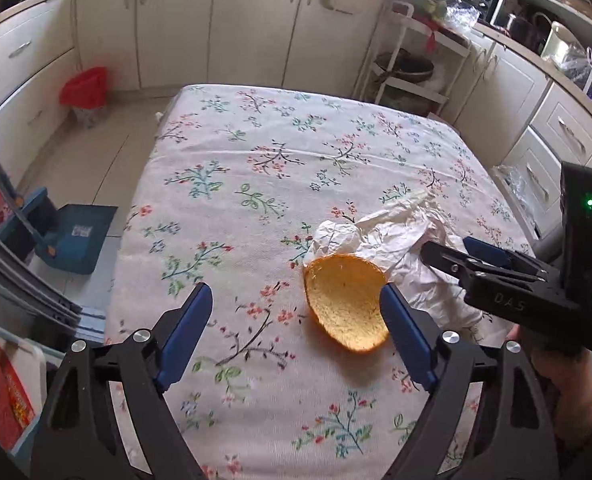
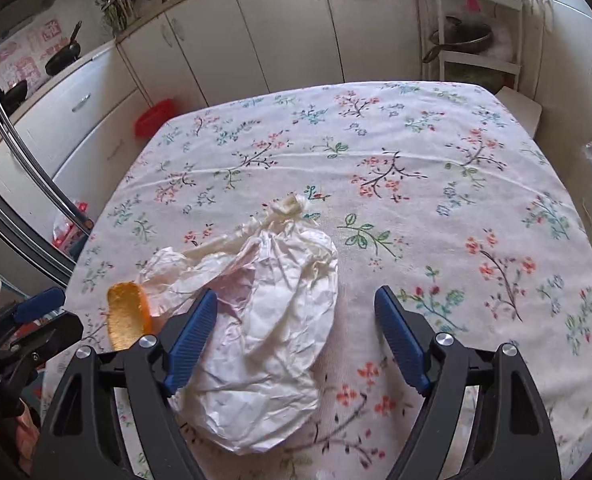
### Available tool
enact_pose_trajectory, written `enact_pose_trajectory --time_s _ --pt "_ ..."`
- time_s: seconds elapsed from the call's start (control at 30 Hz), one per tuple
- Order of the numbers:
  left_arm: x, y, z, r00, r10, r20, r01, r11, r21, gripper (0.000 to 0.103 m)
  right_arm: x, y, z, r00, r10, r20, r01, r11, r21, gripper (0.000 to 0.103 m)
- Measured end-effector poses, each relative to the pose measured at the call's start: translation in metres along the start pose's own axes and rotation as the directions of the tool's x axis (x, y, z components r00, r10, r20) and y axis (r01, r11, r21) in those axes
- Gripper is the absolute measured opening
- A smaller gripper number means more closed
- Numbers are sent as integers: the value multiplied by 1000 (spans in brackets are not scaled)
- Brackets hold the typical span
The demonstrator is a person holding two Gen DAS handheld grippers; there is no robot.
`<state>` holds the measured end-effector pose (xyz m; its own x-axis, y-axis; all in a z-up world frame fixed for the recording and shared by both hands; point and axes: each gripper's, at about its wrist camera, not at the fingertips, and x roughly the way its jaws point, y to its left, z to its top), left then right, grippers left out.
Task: Collect trash
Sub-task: 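Grasp the orange peel with the left tool while the right tool grasps the crumpled wrap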
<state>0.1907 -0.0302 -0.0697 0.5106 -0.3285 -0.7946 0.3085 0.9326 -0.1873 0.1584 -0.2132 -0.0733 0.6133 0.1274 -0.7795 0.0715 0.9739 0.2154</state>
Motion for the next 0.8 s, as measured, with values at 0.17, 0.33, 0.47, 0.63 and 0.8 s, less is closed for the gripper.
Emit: enact_pose_trajectory --time_s 0.17,0.33,0.47,0.63,0.8 --pt "21 -11 9 1000 -1 -17 2 998 60 81 6 11 1 1000 -3 1 3 993 -119 34" --pt "34 -20 12 999 -27 -42 31 995 96 72 3 -4 6 999 19 -31 -22 996 -89 15" --pt "41 -24 10 996 -62 -66 67 994 80 37 -6 -23 12 999 23 -24 -24 999 -38 13" --pt "33 -26 10 989 -129 -69 131 991 38 6 -25 -37 19 999 47 14 -48 999 16 13" --pt "1 -30 8 988 -153 2 153 988 21 5 -49 -48 19 994 93 60 -98 991 89 13"
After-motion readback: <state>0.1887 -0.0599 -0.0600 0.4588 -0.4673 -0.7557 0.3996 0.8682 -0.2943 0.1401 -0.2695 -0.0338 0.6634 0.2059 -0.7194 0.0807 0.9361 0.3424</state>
